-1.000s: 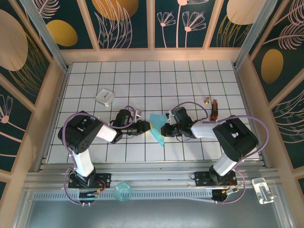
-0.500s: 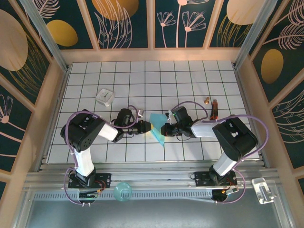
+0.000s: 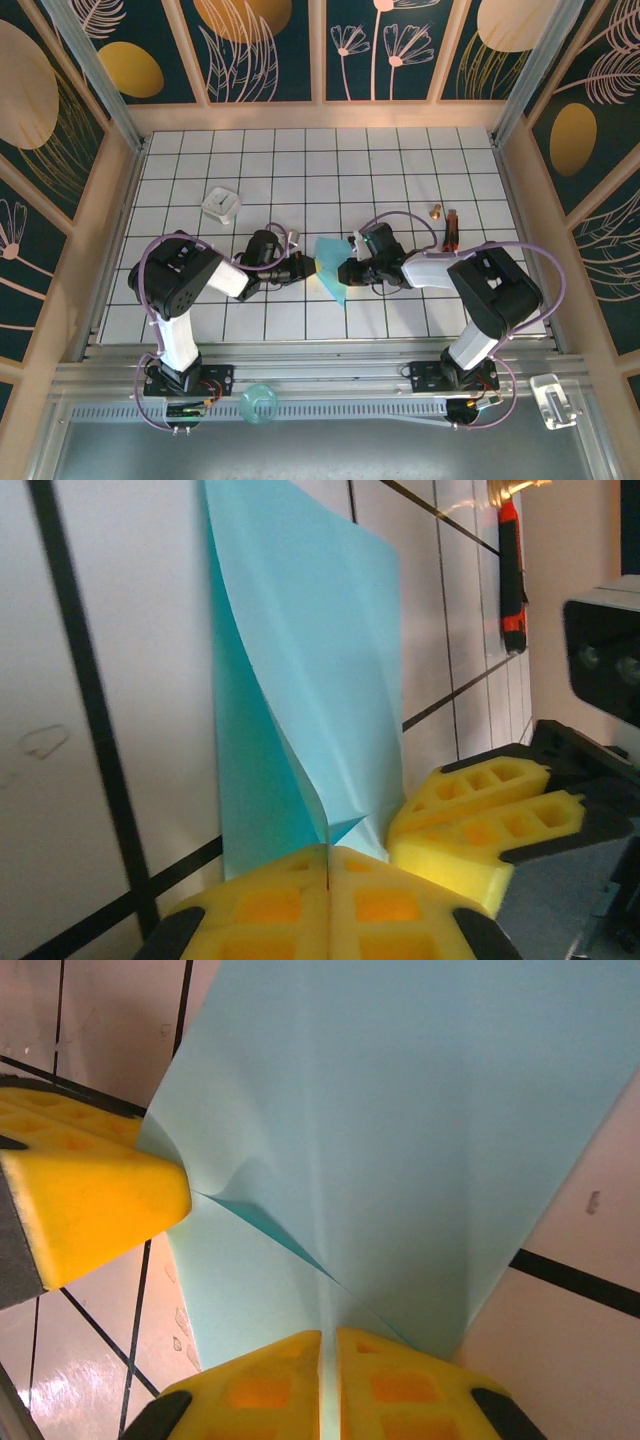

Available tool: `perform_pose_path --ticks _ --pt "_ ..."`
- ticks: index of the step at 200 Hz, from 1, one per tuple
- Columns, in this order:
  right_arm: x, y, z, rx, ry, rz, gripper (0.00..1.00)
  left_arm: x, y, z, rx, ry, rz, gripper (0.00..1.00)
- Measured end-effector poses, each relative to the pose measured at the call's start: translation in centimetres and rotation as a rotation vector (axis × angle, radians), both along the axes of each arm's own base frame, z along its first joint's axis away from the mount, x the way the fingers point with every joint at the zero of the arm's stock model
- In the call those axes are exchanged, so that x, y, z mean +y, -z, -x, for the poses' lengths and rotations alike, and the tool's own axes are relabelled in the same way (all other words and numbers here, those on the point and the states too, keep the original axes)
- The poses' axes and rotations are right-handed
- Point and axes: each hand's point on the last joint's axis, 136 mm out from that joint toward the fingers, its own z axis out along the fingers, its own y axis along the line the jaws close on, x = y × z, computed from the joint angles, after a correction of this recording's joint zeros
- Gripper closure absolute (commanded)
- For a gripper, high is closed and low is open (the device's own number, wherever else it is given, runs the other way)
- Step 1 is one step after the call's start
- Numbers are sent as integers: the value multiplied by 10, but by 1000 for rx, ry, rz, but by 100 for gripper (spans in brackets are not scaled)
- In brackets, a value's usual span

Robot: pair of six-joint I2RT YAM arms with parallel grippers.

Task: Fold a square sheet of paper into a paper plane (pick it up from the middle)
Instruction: Fourth fold the wing at the center of the table.

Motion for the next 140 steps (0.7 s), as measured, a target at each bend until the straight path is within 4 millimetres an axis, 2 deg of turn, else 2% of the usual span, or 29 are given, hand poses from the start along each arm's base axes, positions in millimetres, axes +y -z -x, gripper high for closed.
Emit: perform_pose_path --ticks 30,62,91,140 --pt "-1 -15 -2 -32 3 -10 81 2 -3 0 30 -41 4 100" --pt "0 -37 -4 -121 16 1 76 3 -11 3 71 -94 17 100" --pt "13 -54 8 -225 5 45 65 0 -15 9 125 -141 19 100" --pt "22 -50 30 -346 15 194 56 -1 -38 14 182 -207 44 100"
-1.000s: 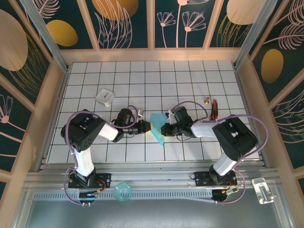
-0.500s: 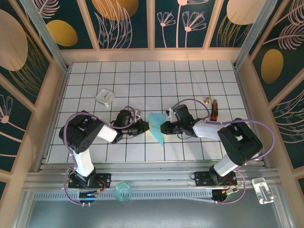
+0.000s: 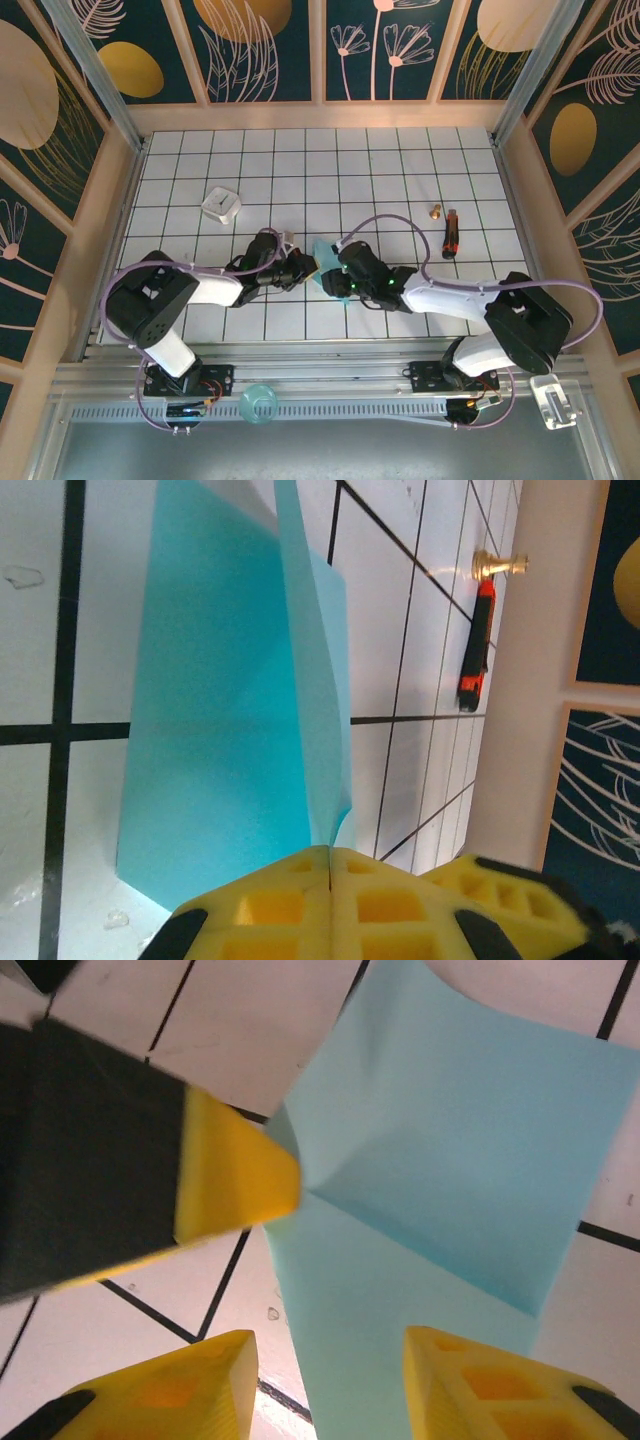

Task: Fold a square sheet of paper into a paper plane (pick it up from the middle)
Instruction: Fourth fold the wing at the center of the table.

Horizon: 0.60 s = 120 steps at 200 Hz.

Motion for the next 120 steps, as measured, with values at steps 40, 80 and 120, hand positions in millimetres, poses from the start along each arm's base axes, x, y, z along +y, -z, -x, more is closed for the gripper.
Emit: perform_pose_path --ticks 40,80,120 --pt "-3 9 8 -98 36 136 54 5 -3 0 49 -38 -23 100" --pt "-2 20 6 -160 57 248 56 9 6 4 101 -46 -64 100" --pt "3 24 2 -209 66 324 60 5 1 -1 103 -43 -66 100"
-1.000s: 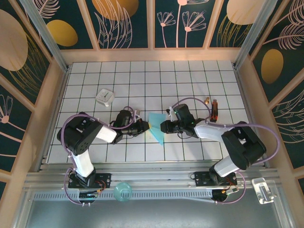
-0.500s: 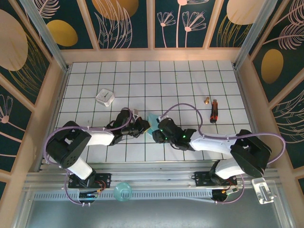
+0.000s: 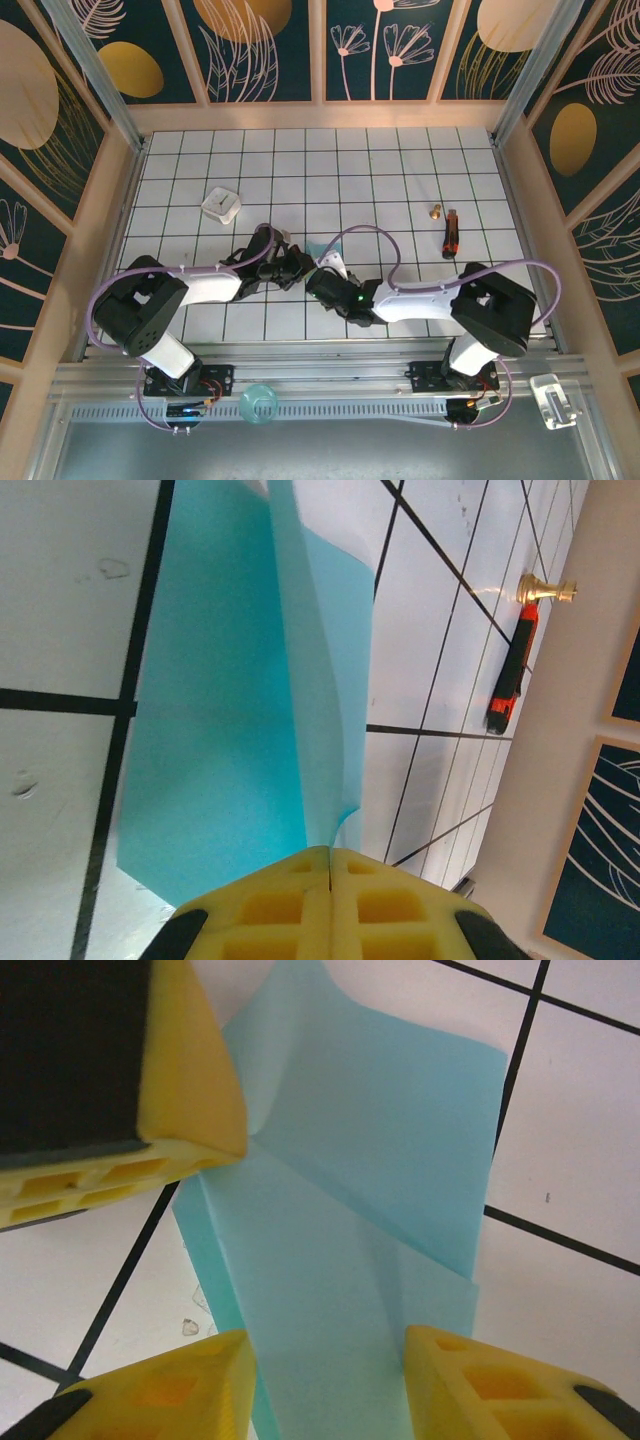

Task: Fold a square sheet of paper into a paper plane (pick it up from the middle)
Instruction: Fourth fold the wing at the center of the table.

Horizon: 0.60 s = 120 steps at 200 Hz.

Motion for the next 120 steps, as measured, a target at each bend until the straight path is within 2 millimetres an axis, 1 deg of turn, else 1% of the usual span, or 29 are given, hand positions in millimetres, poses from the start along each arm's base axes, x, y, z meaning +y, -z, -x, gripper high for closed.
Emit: perform_pose_path --ticks 27,64,80,120 --pt "-2 3 -1 -21 0 42 64 -2 -2 -3 -4 5 -4 100" --pt "-4 3 -4 -44 -1 79 71 -2 2 -2 6 12 -23 100" --pt "-4 2 -6 -55 -4 91 72 -1 5 -1 11 15 -30 100" --pt "-4 6 -7 -56 -4 110 75 0 10 1 22 21 -48 100"
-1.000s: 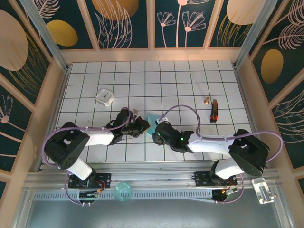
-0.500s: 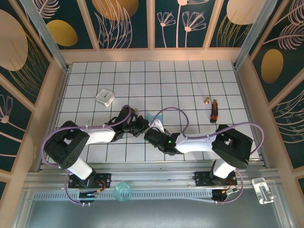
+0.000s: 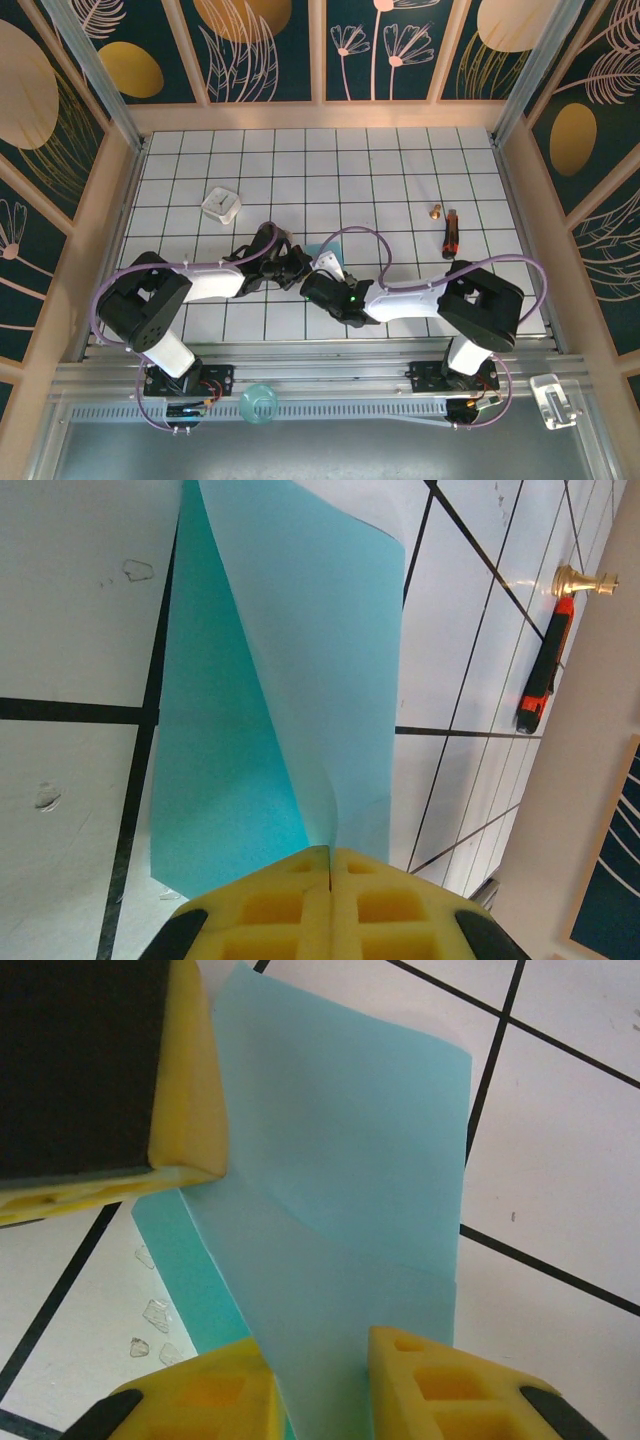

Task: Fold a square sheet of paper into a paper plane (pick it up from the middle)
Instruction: Fourth fold the wing at the center of the table.

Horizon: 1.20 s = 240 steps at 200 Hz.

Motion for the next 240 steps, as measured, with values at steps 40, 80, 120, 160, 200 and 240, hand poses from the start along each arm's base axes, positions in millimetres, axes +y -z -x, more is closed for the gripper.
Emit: perform_pose_path --ticks 40,80,120,160,200,240 --pt "0 0 -1 -2 0 4 78 -1 0 -1 -2 1 0 100" --pt "0 2 -1 0 0 9 76 -1 0 -1 -1 2 -1 100" --pt "2 4 -1 2 0 14 74 -1 0 -1 -1 2 -1 100" --pt "6 5 -3 1 -2 15 75 -1 0 -1 -1 2 -1 100" --pt "7 4 -4 -2 -2 16 79 0 2 0 3 2 -4 100" --pt "8 4 -4 -2 0 14 86 0 2 0 3 2 -4 100"
